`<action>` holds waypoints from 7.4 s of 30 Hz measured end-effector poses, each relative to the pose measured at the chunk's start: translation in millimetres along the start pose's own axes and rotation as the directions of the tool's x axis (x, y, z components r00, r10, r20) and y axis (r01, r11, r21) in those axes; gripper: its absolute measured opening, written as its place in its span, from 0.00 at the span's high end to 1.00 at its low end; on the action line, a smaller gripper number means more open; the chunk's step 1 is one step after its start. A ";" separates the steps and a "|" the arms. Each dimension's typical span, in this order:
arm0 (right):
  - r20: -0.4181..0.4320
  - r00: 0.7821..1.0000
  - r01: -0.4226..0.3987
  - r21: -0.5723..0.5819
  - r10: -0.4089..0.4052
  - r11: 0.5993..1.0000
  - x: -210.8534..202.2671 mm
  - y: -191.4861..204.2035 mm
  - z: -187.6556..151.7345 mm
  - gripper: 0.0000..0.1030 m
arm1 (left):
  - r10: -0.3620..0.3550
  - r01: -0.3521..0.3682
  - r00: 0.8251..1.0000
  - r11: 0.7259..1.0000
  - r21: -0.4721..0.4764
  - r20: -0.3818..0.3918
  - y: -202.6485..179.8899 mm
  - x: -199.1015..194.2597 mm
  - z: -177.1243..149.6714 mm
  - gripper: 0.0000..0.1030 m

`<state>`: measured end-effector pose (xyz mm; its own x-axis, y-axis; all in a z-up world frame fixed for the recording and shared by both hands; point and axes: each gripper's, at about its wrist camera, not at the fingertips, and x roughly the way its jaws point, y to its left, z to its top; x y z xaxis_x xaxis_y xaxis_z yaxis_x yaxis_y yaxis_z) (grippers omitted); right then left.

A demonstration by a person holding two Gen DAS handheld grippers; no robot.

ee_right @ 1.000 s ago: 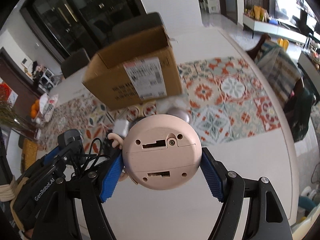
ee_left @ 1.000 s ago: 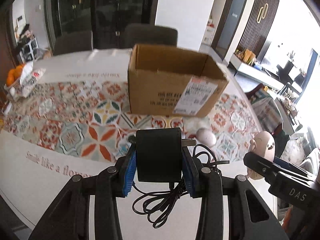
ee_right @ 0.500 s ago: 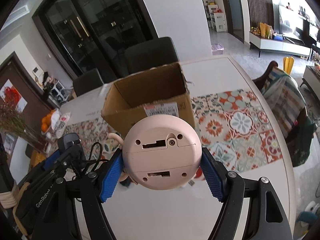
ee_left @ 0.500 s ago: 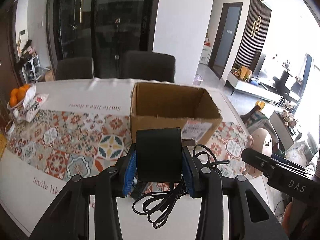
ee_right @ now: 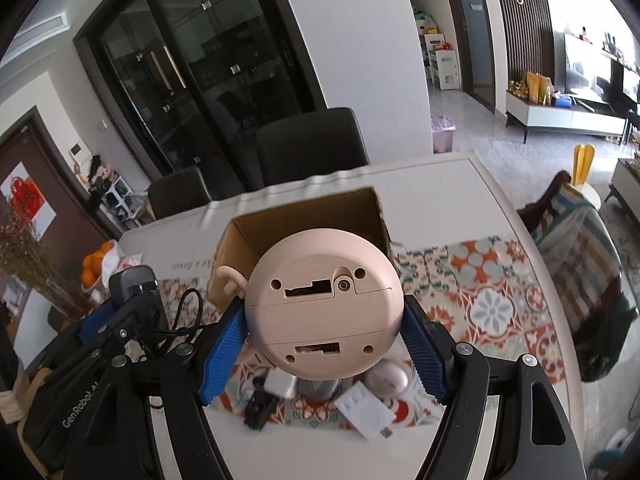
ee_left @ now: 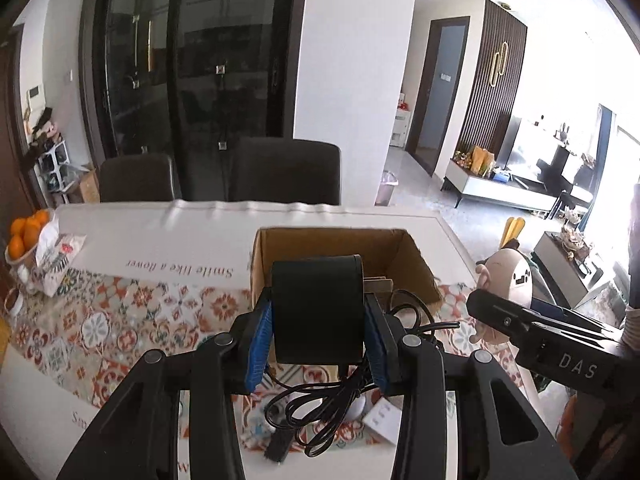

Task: Organize rigid objects
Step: 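Carry the adapter and clock into the cardboard box with both grippers, then open both grippers to drop the adapter and clock into the box, then reach the right gripper to the white USB card reader and grasp it, then grasp the black remote with the left gripper while the right gripper holds the card reader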

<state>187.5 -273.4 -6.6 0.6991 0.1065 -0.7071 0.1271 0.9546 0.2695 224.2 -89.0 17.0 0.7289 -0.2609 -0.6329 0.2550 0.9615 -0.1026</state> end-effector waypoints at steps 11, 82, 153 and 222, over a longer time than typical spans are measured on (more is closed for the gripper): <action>0.030 0.999 0.042 -0.032 -0.041 0.999 19.4 6.5 47.7 0.28 | -0.020 0.020 1.000 0.999 0.025 -0.013 0.2 29.6 47.8 0.60; -0.061 0.995 0.065 -0.122 -0.073 0.990 50.7 17.1 35.7 0.18 | 0.185 -0.174 0.969 0.981 0.081 -0.163 19.5 61.8 8.7 0.08; -0.546 0.819 0.016 -0.283 -0.174 0.959 180.9 -27.7 -147.7 0.25 | 0.222 -0.207 0.780 0.974 0.093 -0.585 10.4 129.6 -182.4 0.08; -0.527 0.849 0.034 -0.028 -0.044 0.999 152.0 -1.0 -166.2 0.49 | -0.059 0.137 0.845 0.984 0.110 -0.532 42.4 149.7 -196.6 0.65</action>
<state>176.6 -211.9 -223.0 0.2175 0.1952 -0.9564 0.1308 0.9651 0.2267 219.2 -70.3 -233.0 0.2633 -0.2308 -0.9367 0.4207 0.9013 -0.1038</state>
